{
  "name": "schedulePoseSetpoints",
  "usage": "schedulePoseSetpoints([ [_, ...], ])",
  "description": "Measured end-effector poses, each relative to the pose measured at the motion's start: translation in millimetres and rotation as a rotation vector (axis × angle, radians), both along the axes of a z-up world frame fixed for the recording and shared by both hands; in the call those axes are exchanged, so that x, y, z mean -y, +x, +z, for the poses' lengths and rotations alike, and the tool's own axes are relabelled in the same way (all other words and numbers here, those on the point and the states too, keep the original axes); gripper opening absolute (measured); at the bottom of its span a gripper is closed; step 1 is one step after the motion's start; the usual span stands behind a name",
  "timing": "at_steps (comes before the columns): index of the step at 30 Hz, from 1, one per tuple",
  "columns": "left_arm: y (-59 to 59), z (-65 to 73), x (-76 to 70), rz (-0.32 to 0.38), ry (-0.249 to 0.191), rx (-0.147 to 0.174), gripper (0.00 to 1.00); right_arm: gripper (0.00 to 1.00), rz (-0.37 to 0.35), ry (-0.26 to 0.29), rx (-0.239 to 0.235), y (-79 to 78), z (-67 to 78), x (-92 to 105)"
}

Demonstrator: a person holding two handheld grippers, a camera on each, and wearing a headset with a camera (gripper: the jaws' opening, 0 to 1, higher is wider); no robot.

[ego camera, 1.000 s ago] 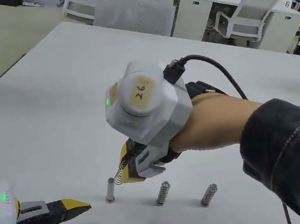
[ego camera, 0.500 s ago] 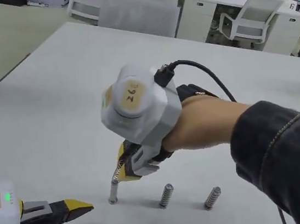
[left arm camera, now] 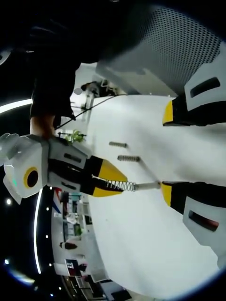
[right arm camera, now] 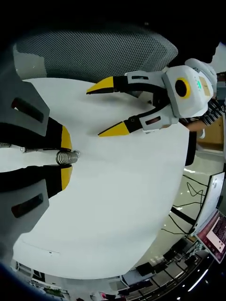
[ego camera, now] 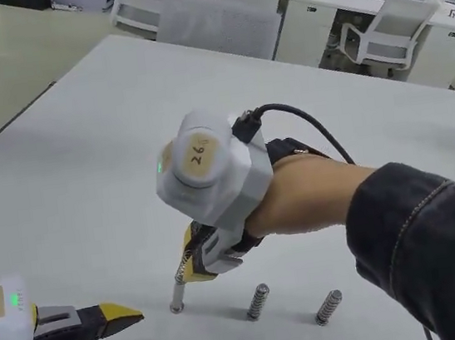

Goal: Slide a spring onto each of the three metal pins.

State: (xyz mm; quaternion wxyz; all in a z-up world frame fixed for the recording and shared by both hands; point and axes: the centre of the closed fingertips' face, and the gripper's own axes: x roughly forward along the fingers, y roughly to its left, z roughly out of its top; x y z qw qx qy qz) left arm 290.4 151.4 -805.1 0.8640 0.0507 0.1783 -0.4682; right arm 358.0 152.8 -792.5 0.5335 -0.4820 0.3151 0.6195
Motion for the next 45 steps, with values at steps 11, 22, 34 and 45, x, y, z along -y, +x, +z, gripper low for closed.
schedulePoseSetpoints([
  [11,0.3,-0.6,-0.7,0.003,0.003,-0.001,0.41,0.08,-0.001,-0.014,-0.01,-0.6,-8.0,-0.6],
  [22,1.2,-1.3,-1.2,0.006,0.006,-0.002,0.41,0.08,0.014,-0.06,-0.015,-2.2,-24.5,-0.1],
  [34,0.6,-2.1,0.3,0.004,0.009,-0.004,0.4,0.08,0.021,-0.079,-0.044,-13.3,-37.3,1.6],
  [45,0.9,-2.5,0.4,0.005,0.009,-0.007,0.4,0.08,0.011,-0.092,-0.052,-13.4,-47.8,3.6],
])
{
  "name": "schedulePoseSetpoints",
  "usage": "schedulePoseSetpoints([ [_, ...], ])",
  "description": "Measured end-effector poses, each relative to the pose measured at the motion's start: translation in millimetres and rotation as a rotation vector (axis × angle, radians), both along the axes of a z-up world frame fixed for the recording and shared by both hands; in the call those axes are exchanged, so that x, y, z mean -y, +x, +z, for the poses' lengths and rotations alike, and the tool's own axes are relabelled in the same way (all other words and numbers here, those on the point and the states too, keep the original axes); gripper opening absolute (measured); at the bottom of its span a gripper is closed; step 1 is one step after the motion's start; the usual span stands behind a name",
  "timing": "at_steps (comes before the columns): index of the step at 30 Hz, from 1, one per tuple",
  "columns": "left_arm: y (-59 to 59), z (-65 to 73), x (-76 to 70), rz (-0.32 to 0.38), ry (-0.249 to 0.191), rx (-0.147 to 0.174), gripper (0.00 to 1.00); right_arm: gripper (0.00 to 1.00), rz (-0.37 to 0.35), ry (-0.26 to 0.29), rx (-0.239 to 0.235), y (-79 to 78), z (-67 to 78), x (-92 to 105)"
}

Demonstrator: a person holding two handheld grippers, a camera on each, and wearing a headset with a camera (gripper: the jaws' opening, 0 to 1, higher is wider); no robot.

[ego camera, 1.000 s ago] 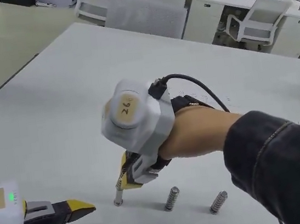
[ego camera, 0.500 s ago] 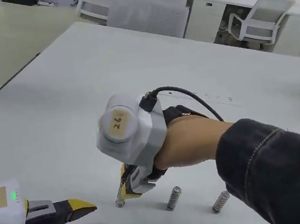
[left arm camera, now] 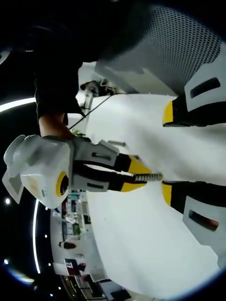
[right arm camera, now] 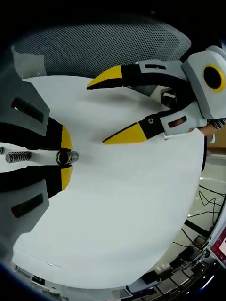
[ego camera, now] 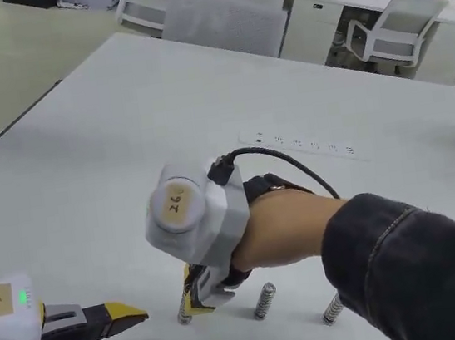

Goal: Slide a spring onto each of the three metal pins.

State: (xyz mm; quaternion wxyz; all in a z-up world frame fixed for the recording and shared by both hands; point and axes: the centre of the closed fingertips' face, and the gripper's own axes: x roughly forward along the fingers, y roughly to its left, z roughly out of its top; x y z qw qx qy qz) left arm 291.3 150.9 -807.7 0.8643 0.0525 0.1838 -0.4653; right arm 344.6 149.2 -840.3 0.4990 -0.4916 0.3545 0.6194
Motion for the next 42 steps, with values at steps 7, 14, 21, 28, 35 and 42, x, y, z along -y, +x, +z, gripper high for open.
schedulePoseSetpoints([
  [7,-0.1,0.4,0.0,-0.002,0.001,-0.001,0.4,0.08,-0.023,-0.013,0.002,2.2,-6.7,4.0],
  [14,0.1,0.3,0.9,-0.006,0.004,0.0,0.4,0.09,-0.037,-0.006,-0.002,3.1,-8.5,3.8],
  [21,-0.2,0.6,-0.4,-0.004,0.004,0.0,0.4,0.12,-0.045,-0.002,-0.004,1.7,-10.3,4.6],
  [28,-0.8,0.3,1.0,-0.009,0.01,-0.003,0.4,0.18,-0.062,0.016,0.002,4.0,-6.7,5.6],
  [35,-0.6,0.3,2.4,-0.017,0.013,-0.004,0.4,0.2,-0.076,0.034,0.008,3.5,-4.1,8.0],
  [42,-0.3,0.5,3.3,-0.018,0.016,-0.004,0.4,0.22,-0.094,0.059,0.019,2.4,2.2,10.8],
])
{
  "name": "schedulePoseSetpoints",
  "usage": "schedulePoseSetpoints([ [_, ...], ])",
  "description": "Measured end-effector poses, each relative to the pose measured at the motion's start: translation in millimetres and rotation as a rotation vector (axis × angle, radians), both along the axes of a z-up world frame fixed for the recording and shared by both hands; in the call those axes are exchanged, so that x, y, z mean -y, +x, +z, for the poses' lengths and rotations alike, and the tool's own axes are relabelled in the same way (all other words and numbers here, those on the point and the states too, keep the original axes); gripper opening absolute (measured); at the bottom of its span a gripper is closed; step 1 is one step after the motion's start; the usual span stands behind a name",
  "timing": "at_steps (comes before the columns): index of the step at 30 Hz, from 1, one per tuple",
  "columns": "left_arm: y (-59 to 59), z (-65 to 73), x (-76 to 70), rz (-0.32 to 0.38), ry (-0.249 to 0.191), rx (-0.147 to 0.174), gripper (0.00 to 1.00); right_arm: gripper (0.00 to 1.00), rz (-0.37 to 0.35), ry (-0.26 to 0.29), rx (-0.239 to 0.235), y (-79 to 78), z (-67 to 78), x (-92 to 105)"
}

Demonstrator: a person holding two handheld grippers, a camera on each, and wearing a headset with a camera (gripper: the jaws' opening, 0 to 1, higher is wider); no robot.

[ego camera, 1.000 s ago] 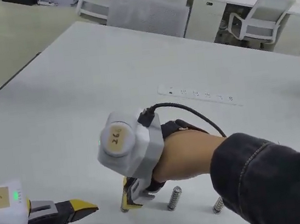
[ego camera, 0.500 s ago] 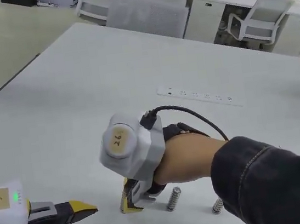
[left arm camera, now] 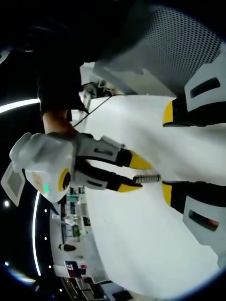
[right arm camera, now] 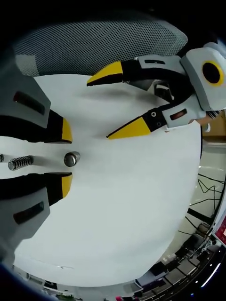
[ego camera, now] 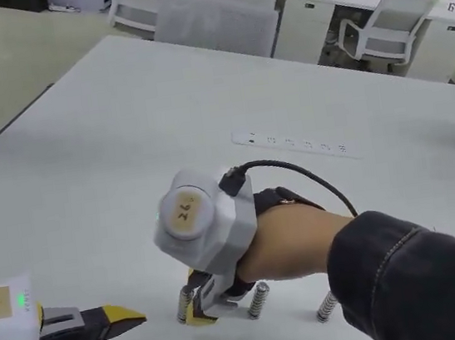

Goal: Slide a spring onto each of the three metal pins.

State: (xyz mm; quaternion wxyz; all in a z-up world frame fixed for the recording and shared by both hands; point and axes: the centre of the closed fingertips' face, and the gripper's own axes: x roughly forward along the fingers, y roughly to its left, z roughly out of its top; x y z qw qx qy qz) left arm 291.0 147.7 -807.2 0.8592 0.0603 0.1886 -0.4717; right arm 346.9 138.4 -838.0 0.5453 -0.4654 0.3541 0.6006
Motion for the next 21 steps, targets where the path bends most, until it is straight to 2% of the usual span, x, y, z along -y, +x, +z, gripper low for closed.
schedulePoseSetpoints([
  [21,0.2,0.3,2.2,-0.009,0.006,0.002,0.4,0.25,-0.08,0.12,0.04,-0.4,26.9,4.3],
])
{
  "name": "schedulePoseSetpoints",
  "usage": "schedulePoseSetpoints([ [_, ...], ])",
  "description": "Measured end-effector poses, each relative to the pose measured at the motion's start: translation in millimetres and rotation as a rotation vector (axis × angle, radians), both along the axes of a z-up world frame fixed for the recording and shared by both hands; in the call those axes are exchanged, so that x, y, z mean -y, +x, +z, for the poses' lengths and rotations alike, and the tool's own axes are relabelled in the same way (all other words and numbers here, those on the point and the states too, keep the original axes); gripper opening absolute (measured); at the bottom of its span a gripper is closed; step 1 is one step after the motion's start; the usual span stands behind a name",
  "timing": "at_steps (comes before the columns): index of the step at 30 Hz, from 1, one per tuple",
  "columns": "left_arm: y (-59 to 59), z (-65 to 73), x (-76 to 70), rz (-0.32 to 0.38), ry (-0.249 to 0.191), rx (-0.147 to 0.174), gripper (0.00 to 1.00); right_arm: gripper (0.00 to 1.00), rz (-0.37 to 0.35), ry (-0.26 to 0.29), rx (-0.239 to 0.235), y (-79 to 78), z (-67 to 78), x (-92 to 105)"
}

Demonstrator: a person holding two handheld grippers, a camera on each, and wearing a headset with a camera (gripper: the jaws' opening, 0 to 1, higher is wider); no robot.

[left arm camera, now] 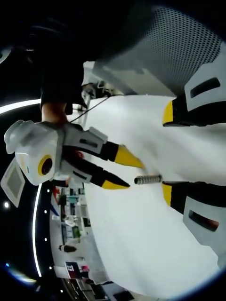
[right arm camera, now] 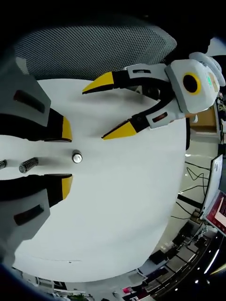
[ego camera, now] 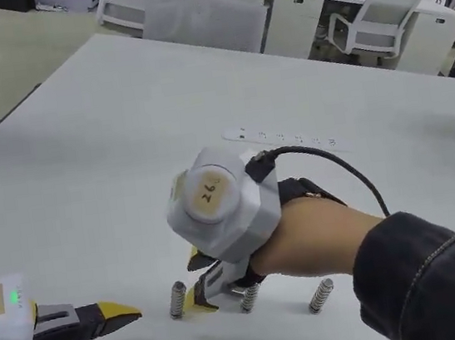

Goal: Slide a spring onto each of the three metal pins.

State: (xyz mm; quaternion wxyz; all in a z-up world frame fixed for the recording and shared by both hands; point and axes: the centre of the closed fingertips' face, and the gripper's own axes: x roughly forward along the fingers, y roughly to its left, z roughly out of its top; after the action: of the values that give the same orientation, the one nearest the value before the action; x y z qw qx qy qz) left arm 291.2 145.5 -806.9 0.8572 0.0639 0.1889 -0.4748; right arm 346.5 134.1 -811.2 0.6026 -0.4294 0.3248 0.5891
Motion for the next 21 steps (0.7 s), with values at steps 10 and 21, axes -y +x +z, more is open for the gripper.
schedulePoseSetpoints([
  [10,0.6,1.3,-0.6,0.004,-0.001,0.006,0.41,0.26,-0.047,0.06,-0.001,-2.4,8.8,5.8],
  [21,3.3,2.9,-0.1,0.006,-0.001,0.008,0.42,0.27,-0.112,0.125,-0.012,1.6,16.5,16.8],
])
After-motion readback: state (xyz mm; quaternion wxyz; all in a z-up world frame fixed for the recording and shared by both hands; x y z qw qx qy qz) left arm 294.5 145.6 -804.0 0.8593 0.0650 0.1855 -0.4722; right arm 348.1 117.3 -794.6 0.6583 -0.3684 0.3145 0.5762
